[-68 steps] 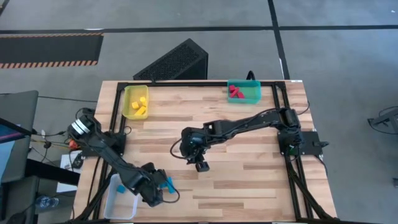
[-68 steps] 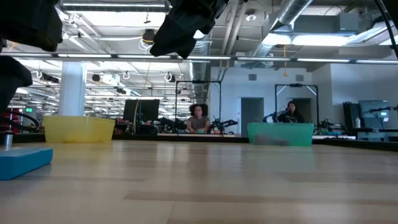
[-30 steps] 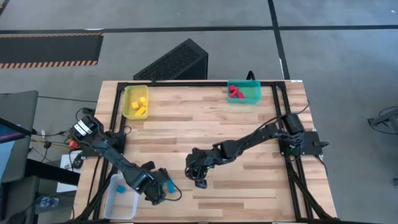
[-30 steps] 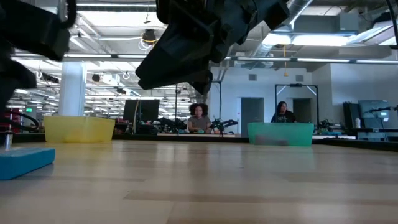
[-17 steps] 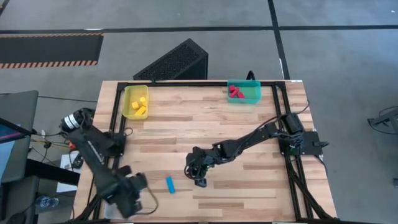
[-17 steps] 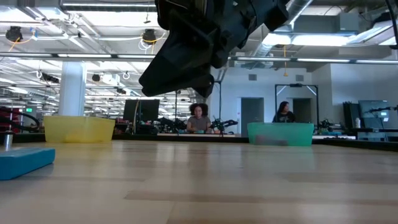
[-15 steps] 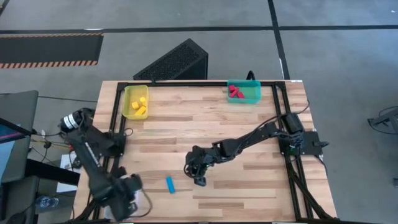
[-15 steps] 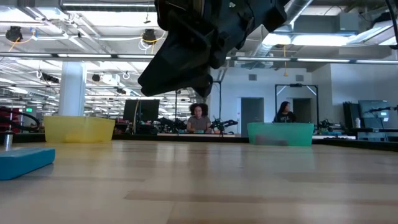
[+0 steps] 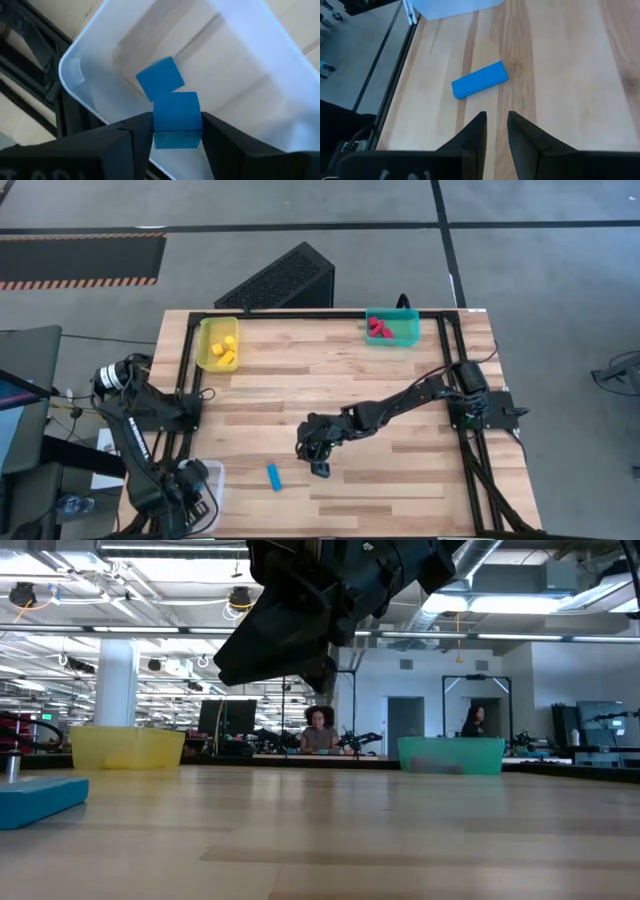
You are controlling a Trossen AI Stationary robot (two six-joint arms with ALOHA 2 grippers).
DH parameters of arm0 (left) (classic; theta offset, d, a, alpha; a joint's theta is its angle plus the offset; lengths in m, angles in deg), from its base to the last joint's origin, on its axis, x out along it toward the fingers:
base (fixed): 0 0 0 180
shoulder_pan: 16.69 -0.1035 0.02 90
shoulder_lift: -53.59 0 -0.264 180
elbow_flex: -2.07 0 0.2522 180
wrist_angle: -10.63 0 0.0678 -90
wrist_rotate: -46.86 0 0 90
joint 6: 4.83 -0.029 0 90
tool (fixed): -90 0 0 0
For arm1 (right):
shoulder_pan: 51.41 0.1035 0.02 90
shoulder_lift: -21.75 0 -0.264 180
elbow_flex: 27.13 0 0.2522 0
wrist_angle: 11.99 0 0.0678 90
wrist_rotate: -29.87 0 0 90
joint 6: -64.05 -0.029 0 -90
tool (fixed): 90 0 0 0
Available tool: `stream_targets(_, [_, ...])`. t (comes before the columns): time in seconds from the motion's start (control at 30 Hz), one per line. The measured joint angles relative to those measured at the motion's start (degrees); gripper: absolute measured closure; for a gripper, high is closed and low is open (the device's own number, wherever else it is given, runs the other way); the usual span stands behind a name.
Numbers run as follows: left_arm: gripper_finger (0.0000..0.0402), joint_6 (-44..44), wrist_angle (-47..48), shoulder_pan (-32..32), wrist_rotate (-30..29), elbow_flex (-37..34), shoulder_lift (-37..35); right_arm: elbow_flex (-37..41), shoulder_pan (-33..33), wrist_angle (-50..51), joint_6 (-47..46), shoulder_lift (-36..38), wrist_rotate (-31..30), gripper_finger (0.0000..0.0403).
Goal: Sort & place blocks by color
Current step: Put the left blue block into the transparent bin, then put the blue block into the transparent bin
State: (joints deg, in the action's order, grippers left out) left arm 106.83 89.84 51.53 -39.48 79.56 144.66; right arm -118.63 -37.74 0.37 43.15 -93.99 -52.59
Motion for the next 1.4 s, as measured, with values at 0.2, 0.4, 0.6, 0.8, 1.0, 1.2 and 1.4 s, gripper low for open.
stream_targets(0.2, [0.0207, -0.16, -0.04, -0.54, -0.52, 0.01, 0.0, -0.09, 0.0, 1.02, 1.3, 0.69, 2.28, 0.0305])
stream_targets(0.4, [0.0186, -7.64, -1.04, -4.43, -5.82, 0.01, 0.0, -0.04, -0.3, 1.22, 1.45, 0.67, 4.13, 0.0305])
stream_targets(0.6, [0.0194, -24.34, -5.49, -10.65, -8.58, 0.01, 0.0, -0.11, -0.33, 9.38, 5.77, 5.09, 3.69, 0.0305])
stream_targets(0.8, [0.0209, -49.62, -8.71, -18.68, -13.9, 0.01, 0.0, 1.01, -0.99, 27.04, 15.59, 14.58, -4.41, 0.0305])
stream_targets(1.0, [0.0214, -85.14, -14.54, -27.59, -17.88, 0.01, 0.0, 15.06, -3.8, 19.32, 12.25, 27.72, -4.54, 0.0305])
stream_targets(1.2, [0.0214, -119.59, -21.41, -34.65, -17.22, 0.04, 0.02, 30.26, -2.79, 10.07, 1.17, 39.85, -4.67, 0.0305])
stream_targets(1.4, [0.0214, -133.85, -25.49, -40.06, -7.86, 0.12, 0.57, 37.29, 1.98, 6.48, -4.65, 45.48, -8.85, 0.0305])
